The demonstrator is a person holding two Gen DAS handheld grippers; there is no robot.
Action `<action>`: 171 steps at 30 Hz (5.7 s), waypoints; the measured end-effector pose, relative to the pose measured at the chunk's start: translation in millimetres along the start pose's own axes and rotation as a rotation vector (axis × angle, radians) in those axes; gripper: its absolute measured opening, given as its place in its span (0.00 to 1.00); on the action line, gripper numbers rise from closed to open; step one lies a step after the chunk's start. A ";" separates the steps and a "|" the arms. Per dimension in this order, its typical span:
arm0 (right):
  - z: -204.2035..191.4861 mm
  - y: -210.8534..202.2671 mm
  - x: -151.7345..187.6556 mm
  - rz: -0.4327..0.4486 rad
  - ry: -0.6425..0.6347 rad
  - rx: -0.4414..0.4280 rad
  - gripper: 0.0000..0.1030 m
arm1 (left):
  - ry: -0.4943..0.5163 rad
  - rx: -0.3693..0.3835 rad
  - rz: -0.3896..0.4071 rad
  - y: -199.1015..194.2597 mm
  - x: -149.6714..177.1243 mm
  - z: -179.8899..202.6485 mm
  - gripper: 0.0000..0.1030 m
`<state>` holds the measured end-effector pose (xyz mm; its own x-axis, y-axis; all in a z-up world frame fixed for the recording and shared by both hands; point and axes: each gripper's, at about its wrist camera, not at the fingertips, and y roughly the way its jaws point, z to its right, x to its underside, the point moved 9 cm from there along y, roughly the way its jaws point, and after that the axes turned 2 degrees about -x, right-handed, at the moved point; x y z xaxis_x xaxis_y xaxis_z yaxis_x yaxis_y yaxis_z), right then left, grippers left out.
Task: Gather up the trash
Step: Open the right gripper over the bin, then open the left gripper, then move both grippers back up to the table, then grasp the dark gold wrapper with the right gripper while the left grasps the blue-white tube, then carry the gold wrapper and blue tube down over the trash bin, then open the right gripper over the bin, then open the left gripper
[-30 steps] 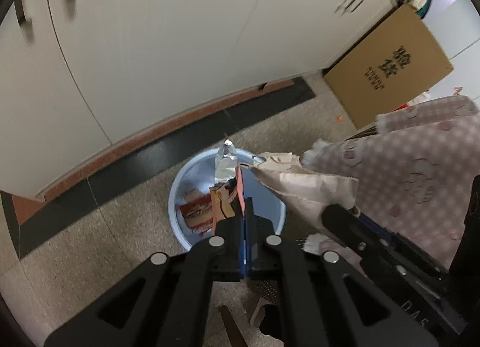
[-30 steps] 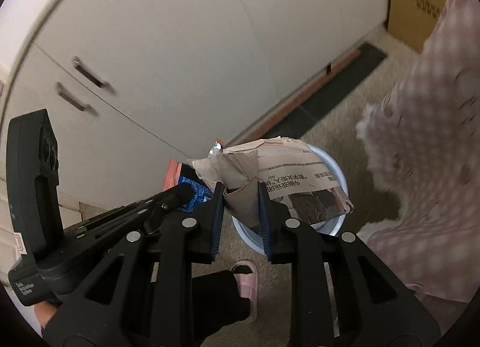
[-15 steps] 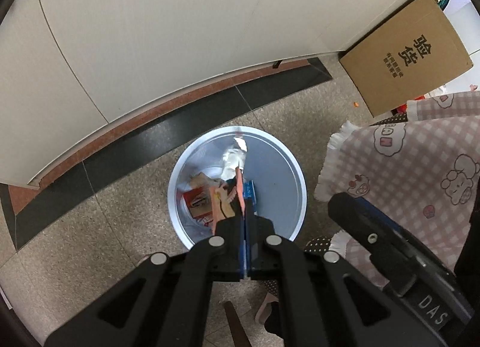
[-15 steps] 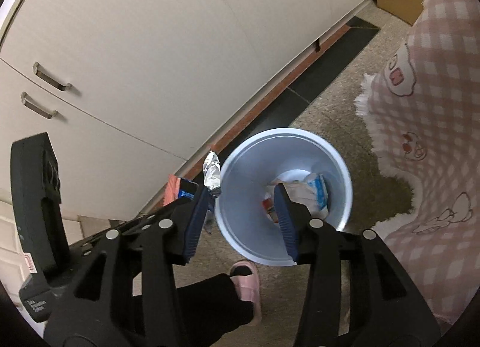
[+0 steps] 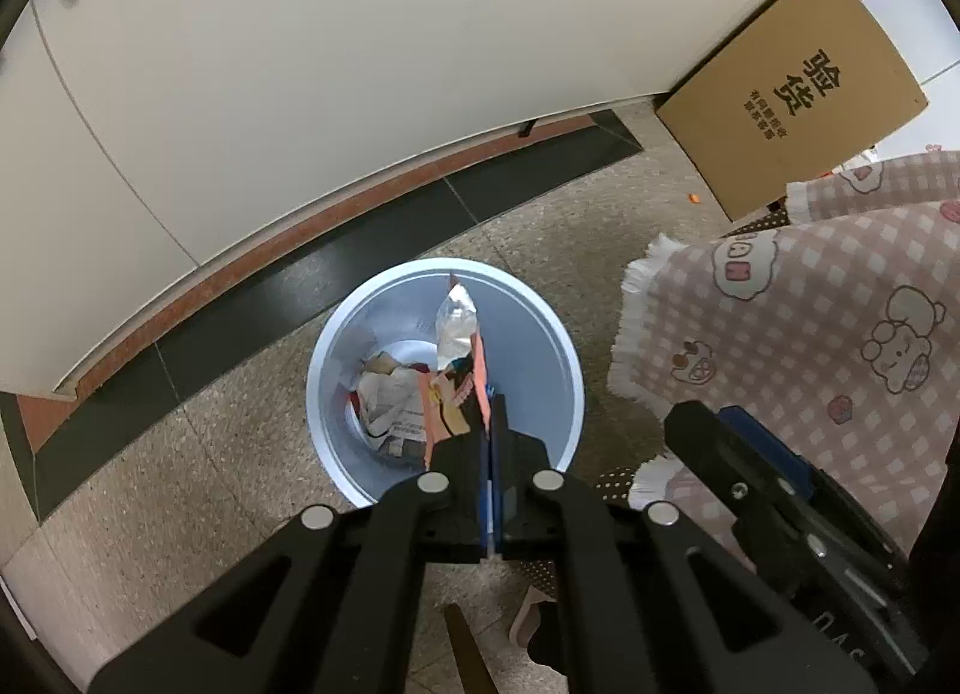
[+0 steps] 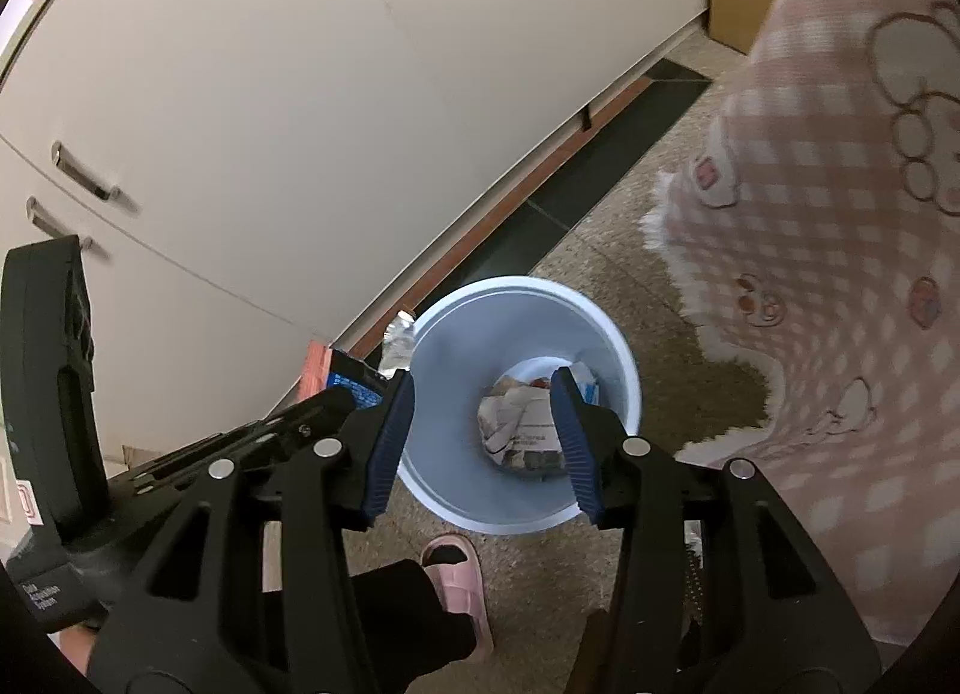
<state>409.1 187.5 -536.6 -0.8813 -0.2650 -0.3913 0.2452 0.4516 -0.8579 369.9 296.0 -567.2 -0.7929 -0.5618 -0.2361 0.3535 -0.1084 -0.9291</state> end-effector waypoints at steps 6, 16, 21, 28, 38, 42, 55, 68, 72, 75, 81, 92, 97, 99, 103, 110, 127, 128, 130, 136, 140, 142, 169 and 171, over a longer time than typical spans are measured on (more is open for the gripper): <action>17.5 -21.4 -4.3 0.043 0.054 -0.002 0.48 | 0.040 0.002 0.017 -6.9 -1.5 20.7 0.02; 27.7 -48.4 -6.1 0.075 0.090 -0.003 0.49 | 0.081 -0.015 0.046 -28.9 -0.6 35.1 0.51; 20.8 -60.2 -7.1 0.093 0.090 -0.003 0.49 | 0.089 -0.027 0.074 -48.8 -3.5 34.5 0.56; -0.8 -90.6 -6.3 0.137 0.070 -0.021 0.49 | 0.103 -0.055 0.145 -91.9 -6.6 29.9 0.63; -50.3 -157.0 -2.6 0.184 0.014 -0.148 0.50 | 0.018 -0.081 0.279 -183.1 1.5 18.9 0.69; -70.8 -194.6 -5.4 0.241 -0.021 -0.193 0.50 | -0.004 -0.065 0.369 -233.9 2.0 20.2 0.69; -40.3 -332.7 -22.9 0.489 -0.014 -0.157 0.55 | 0.145 0.004 0.552 -327.9 5.9 120.2 0.76; 147.5 -414.1 -31.8 0.617 0.180 0.138 0.64 | 0.458 0.097 0.465 -294.8 24.1 306.2 0.77; 216.6 -418.1 -32.2 0.576 0.268 0.262 0.65 | 0.522 0.126 0.412 -268.8 27.6 358.7 0.77; 253.6 -410.0 -37.0 0.514 0.285 0.311 0.65 | 0.572 0.112 0.374 -245.6 28.3 391.2 0.77; 280.0 -385.1 -49.7 0.412 0.221 0.345 0.63 | 0.623 0.113 0.314 -209.9 26.8 434.6 0.77; 287.1 -376.6 -62.5 0.374 0.160 0.263 0.20 | 0.674 0.109 0.256 -167.1 25.7 482.1 0.74; 290.0 -380.4 -62.9 0.386 0.173 0.262 0.18 | 0.694 0.093 0.232 -157.0 25.3 486.0 0.42; 290.2 -380.7 -62.7 0.389 0.173 0.269 0.18 | 0.710 0.090 0.232 -156.9 26.2 485.3 0.23; 283.1 -383.1 -61.5 0.400 0.169 0.266 0.17 | 0.708 0.112 0.214 -161.9 29.6 477.4 0.09; 238.8 -386.3 -63.2 0.415 0.119 0.229 0.17 | 0.657 0.143 0.283 -202.2 25.7 435.2 0.09; 15.3 -311.3 -68.4 0.345 -0.162 0.071 0.17 | 0.372 0.094 0.372 -269.9 -9.7 204.6 0.09; 3.3 -302.1 -66.3 0.332 -0.179 0.062 0.17 | 0.345 0.081 0.367 -267.3 -11.8 184.4 0.09; -21.0 -277.8 -61.6 0.293 -0.208 0.042 0.17 | 0.310 0.066 0.357 -262.0 -15.0 157.2 0.09; -68.4 -203.3 -40.6 0.167 -0.250 -0.013 0.17 | 0.210 -0.007 0.289 -220.6 -12.9 72.8 0.09; -83.5 -154.9 -24.3 0.088 -0.256 -0.033 0.17 | 0.138 -0.037 0.212 -180.5 -4.1 28.7 0.09; -86.0 -132.2 -16.9 0.047 -0.246 -0.045 0.17 | 0.117 -0.049 0.182 -162.9 -0.3 16.6 0.09; -40.6 -64.5 -7.3 0.040 -0.115 0.018 0.51 | 0.119 -0.104 0.040 -72.5 10.3 8.4 0.10; -37.1 -70.8 -8.8 0.062 -0.115 0.028 0.52 | 0.132 -0.104 0.034 -71.1 10.1 12.6 0.10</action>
<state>384.5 189.5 -460.0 -0.8125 -0.3335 -0.4781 0.3105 0.4467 -0.8391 343.0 287.6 -500.0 -0.8420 -0.4506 -0.2967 0.3331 -0.0015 -0.9429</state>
